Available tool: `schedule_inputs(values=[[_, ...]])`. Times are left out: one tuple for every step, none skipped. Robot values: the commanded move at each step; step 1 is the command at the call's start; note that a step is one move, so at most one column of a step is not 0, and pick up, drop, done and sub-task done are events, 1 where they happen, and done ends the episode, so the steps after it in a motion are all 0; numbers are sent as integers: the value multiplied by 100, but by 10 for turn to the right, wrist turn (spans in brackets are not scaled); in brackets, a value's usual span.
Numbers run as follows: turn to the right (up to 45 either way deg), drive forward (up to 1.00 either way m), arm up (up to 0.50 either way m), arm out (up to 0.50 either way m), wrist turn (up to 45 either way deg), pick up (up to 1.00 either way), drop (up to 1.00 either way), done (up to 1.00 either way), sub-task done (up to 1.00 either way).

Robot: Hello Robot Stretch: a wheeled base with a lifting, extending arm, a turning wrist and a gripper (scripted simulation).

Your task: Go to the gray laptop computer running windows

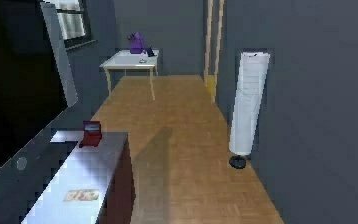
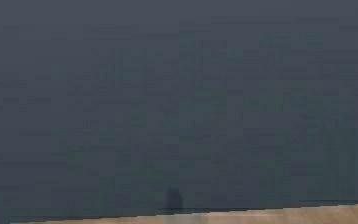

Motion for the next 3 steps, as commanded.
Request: schedule_inputs(values=[[0,100,0,0,0,0,0,0,0],[-30,0,0,0,0,0,0,0,0],[0,100,0,0,0,0,0,0,0]])
